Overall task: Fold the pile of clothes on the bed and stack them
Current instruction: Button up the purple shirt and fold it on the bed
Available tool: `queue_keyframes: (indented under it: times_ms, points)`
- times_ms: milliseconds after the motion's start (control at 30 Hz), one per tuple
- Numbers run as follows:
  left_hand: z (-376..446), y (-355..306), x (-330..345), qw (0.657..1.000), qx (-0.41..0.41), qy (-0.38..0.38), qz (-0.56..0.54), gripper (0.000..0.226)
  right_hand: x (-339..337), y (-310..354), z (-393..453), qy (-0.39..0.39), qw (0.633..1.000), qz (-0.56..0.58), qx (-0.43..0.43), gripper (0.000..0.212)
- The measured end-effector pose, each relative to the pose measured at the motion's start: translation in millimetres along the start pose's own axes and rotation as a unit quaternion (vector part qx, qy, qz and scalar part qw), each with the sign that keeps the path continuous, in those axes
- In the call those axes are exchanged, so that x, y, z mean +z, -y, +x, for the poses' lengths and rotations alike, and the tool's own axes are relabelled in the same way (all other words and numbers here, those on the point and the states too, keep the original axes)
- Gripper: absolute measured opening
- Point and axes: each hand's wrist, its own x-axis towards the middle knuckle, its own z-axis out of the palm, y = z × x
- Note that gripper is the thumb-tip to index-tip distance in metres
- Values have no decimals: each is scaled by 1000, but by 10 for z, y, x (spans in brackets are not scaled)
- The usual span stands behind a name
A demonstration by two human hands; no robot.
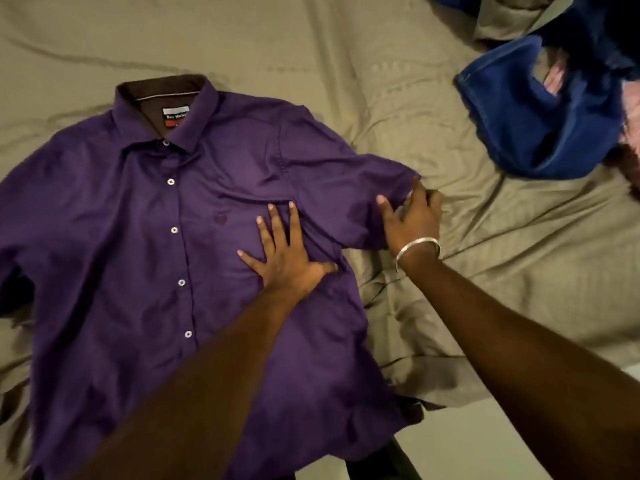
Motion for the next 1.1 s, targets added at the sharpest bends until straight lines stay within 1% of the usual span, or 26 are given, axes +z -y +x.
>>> queue_keyframes:
  times_ms: [33, 67, 100, 167, 200, 233, 267, 300, 333, 367, 433, 467, 533, 567, 600, 633, 700, 733, 767, 800, 833, 900, 967, 1033, 1100]
  points:
    - [11, -29, 59, 1000, -6, 6, 5, 139, 27, 12, 174, 5, 1000, -16, 11, 69]
    - [20, -35, 106, 1000, -9, 8, 6, 143, 36, 18, 313, 13, 999, -24, 20, 67]
    - [31, -16, 141, 1000, -10, 10, 4, 145, 56, -18, 423, 18, 999, -28, 20, 58]
    - [64, 39, 163, 1000, -8, 17, -4, 148, 47, -76, 562, 8, 999, -27, -19, 33]
    - [90, 49, 163, 1000, -8, 24, -5, 148, 18, -100, 630, 0, 999, -2, -38, 21]
    - [107, 55, 163, 999, -7, 31, -7, 148, -34, -101, 694, -12, 998, 49, -45, 12]
    - [116, 63, 155, 999, -4, 38, -9, 147, -113, -65, 758, -23, 992, 119, -36, 5]
    - [112, 72, 154, 999, 2, 40, -17, 144, -184, -31, 833, -29, 982, 186, -20, 4]
    - [100, 74, 156, 999, 8, 31, -39, 138, -258, 7, 928, -16, 972, 234, -3, 6]
    - [70, 79, 157, 997, 14, 8, -75, 127, -328, 40, 1010, 10, 966, 257, 15, 11]
    - [3, 26, 146, 987, 18, -83, -138, 100, -432, 104, 1164, 68, 953, 290, 63, 25]
    - [-28, -29, 115, 980, 19, -136, -142, 86, -459, 127, 1206, 91, 938, 320, 99, 32]
    - [30, -181, 16, 967, 52, -230, -99, 60, -465, 138, 1279, 117, 902, 380, 170, 50]
    - [121, -266, -58, 960, 81, -259, -76, 50, -463, 138, 1289, 121, 896, 381, 192, 57]
    - [244, -366, -144, 955, 111, -269, -59, 44, -455, 109, 1281, 125, 898, 364, 211, 59]
    - [385, -459, -246, 953, 136, -266, -49, 42, -430, 72, 1249, 136, 906, 330, 226, 55]
    - [709, -684, -476, 958, 169, -231, -20, 40, -380, -21, 1103, 161, 923, 251, 244, 36]
    - [873, -798, -579, 964, 178, -198, 11, 41, -343, -74, 1020, 158, 938, 206, 230, 30]
    - [1024, -918, -668, 968, 189, -155, 49, 45, -305, -118, 936, 145, 955, 169, 197, 28]
    - [1151, -1037, -734, 969, 206, -108, 88, 51, -268, -150, 864, 128, 967, 154, 155, 28]
    - [1254, -1152, -770, 964, 224, -65, 125, 58, -242, -153, 801, 114, 972, 168, 120, 28]
    - [1382, -1356, -782, 954, 243, -4, 177, 68, -227, -128, 695, 111, 953, 266, 95, 25]
    - [1419, -1506, -739, 947, 237, 27, 215, 71, -235, -125, 653, 95, 938, 313, 111, 18]
    - [1401, -1618, -664, 944, 224, 33, 241, 70, -257, -141, 617, 87, 912, 365, 164, 20]
    - [1383, -1699, -600, 946, 220, 9, 237, 59, -284, -153, 588, 118, 865, 431, 228, 23]
